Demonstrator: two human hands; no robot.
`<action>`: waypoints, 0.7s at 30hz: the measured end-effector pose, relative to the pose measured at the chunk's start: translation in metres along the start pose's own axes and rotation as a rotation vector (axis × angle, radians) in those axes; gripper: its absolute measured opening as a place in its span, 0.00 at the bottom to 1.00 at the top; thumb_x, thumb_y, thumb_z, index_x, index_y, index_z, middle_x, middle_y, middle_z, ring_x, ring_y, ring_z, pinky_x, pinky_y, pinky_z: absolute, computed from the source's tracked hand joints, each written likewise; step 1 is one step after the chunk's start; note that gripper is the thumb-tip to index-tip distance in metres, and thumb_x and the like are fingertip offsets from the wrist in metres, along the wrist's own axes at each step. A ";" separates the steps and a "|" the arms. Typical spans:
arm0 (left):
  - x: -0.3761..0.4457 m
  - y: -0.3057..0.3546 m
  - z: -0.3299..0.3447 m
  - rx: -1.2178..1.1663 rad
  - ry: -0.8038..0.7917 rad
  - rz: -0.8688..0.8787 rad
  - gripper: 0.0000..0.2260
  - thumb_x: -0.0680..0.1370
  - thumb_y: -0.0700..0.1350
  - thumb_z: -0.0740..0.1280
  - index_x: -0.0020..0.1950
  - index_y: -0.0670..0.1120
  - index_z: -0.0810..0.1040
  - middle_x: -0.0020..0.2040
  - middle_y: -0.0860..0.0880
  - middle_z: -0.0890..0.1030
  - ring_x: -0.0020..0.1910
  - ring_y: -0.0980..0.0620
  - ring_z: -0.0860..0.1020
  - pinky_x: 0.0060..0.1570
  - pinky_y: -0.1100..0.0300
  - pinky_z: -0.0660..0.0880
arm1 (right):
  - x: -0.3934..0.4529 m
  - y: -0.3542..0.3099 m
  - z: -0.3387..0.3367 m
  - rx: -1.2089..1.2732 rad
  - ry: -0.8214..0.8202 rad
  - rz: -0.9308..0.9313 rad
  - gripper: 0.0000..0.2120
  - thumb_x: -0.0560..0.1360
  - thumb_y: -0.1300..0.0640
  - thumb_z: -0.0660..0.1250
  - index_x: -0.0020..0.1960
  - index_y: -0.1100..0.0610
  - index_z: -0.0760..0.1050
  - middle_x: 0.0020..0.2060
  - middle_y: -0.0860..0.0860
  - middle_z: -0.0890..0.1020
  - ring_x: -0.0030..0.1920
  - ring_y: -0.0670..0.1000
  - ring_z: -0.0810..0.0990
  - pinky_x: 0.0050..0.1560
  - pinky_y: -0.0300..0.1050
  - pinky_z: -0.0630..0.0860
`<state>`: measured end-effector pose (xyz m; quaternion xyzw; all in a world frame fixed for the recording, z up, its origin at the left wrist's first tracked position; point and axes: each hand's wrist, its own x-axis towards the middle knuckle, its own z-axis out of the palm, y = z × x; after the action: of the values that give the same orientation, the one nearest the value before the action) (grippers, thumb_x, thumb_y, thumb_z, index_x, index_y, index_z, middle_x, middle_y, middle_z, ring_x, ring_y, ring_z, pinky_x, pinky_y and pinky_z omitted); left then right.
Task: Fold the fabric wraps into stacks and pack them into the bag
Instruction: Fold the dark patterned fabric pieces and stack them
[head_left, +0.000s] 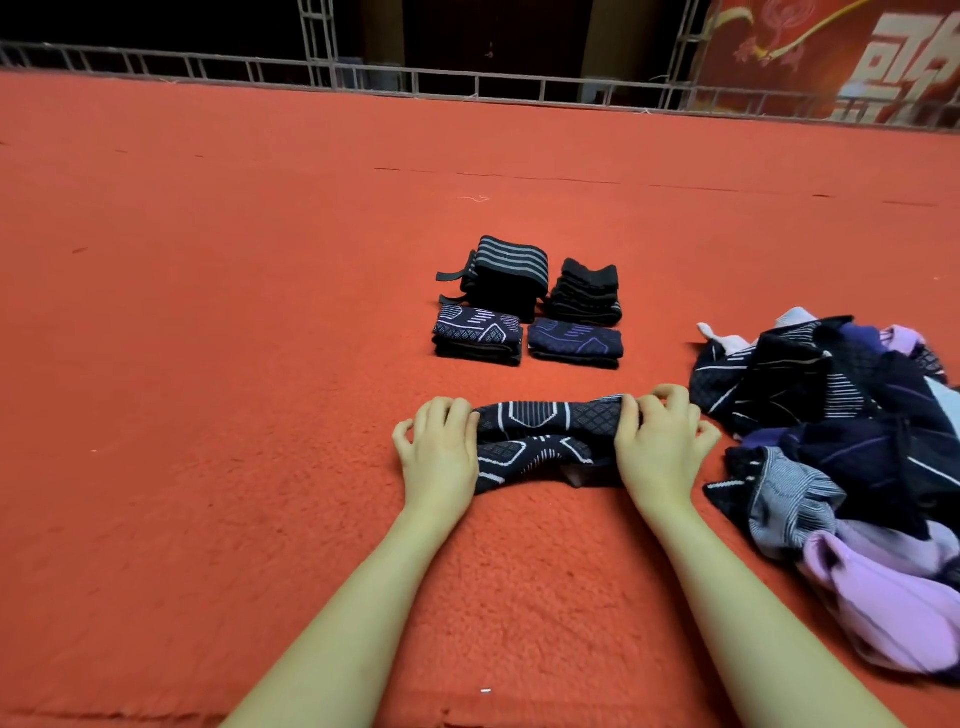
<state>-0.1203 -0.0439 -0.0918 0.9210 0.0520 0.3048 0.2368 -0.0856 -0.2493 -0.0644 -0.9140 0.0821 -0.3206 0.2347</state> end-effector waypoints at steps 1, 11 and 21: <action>0.002 0.001 0.000 0.005 0.017 -0.008 0.17 0.79 0.53 0.49 0.46 0.48 0.75 0.46 0.51 0.75 0.50 0.47 0.75 0.53 0.50 0.60 | 0.002 -0.003 -0.002 0.011 -0.036 0.001 0.12 0.79 0.55 0.62 0.48 0.61 0.80 0.53 0.55 0.75 0.54 0.58 0.72 0.55 0.51 0.59; -0.002 0.023 0.007 0.154 -0.053 0.474 0.18 0.75 0.55 0.57 0.56 0.47 0.79 0.60 0.48 0.78 0.61 0.47 0.71 0.56 0.50 0.61 | -0.023 0.002 -0.003 0.264 -0.187 -0.330 0.22 0.74 0.42 0.57 0.67 0.45 0.63 0.63 0.47 0.72 0.60 0.47 0.68 0.52 0.39 0.53; -0.010 0.016 0.013 -0.067 -0.034 0.355 0.13 0.78 0.52 0.57 0.47 0.48 0.79 0.60 0.51 0.79 0.58 0.53 0.72 0.52 0.54 0.58 | -0.035 0.010 0.001 -0.129 0.122 -0.817 0.12 0.76 0.47 0.61 0.43 0.52 0.79 0.52 0.46 0.82 0.55 0.49 0.74 0.52 0.50 0.58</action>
<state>-0.1217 -0.0653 -0.0990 0.9123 -0.1254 0.3280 0.2107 -0.1117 -0.2468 -0.0889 -0.8635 -0.2534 -0.4353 0.0254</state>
